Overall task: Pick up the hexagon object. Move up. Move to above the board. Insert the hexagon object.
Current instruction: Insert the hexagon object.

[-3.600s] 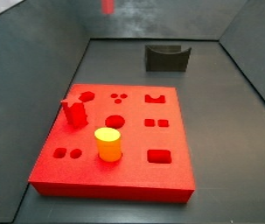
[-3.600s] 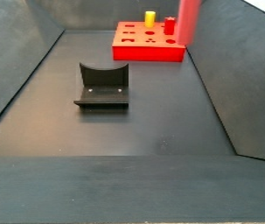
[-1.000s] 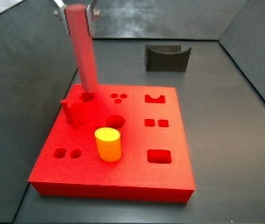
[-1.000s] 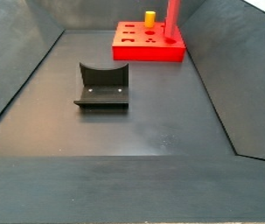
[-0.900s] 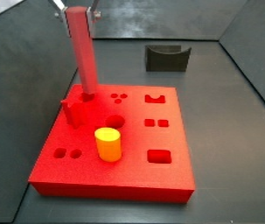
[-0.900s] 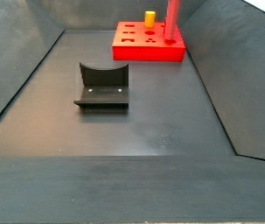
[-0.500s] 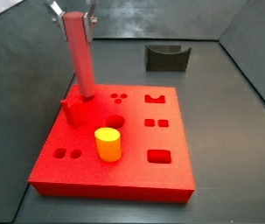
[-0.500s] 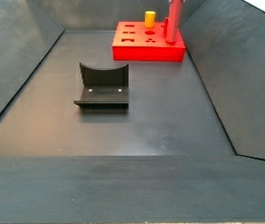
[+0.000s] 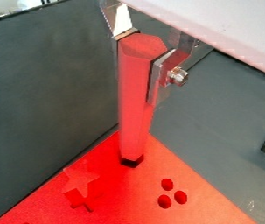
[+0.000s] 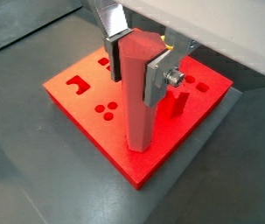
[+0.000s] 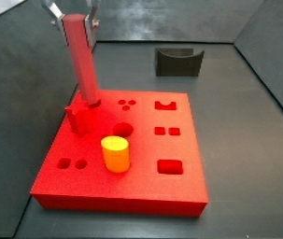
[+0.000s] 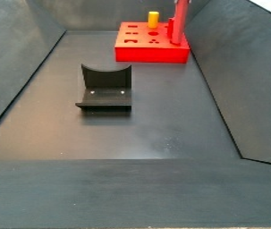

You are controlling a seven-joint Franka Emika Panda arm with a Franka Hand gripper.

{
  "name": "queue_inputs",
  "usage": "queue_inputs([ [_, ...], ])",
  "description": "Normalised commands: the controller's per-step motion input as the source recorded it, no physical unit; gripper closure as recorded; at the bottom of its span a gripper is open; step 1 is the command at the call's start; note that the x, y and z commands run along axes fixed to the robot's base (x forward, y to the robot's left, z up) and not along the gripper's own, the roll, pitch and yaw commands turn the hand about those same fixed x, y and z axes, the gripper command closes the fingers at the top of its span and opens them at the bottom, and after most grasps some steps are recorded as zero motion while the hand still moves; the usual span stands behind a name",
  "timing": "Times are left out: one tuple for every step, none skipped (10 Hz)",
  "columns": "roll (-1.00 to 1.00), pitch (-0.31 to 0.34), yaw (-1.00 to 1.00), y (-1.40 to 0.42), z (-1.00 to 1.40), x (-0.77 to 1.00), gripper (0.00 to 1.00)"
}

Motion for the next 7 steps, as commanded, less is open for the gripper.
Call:
queue_inputs([
  [-0.07,-0.097,0.00,0.00,-0.26,0.00,1.00],
  [-0.07,-0.083,0.00,0.00,-0.18,0.04,1.00],
  [-0.06,-0.056,0.00,0.00,-0.19,0.08,1.00],
  [-0.07,-0.047,0.00,0.00,-0.19,0.11,1.00],
  [-0.08,-0.050,0.00,0.00,-0.20,0.13,1.00],
  [-0.07,-0.057,0.00,0.00,-0.23,0.11,1.00],
  [-0.05,-0.070,0.00,0.00,-0.29,0.02,1.00],
])
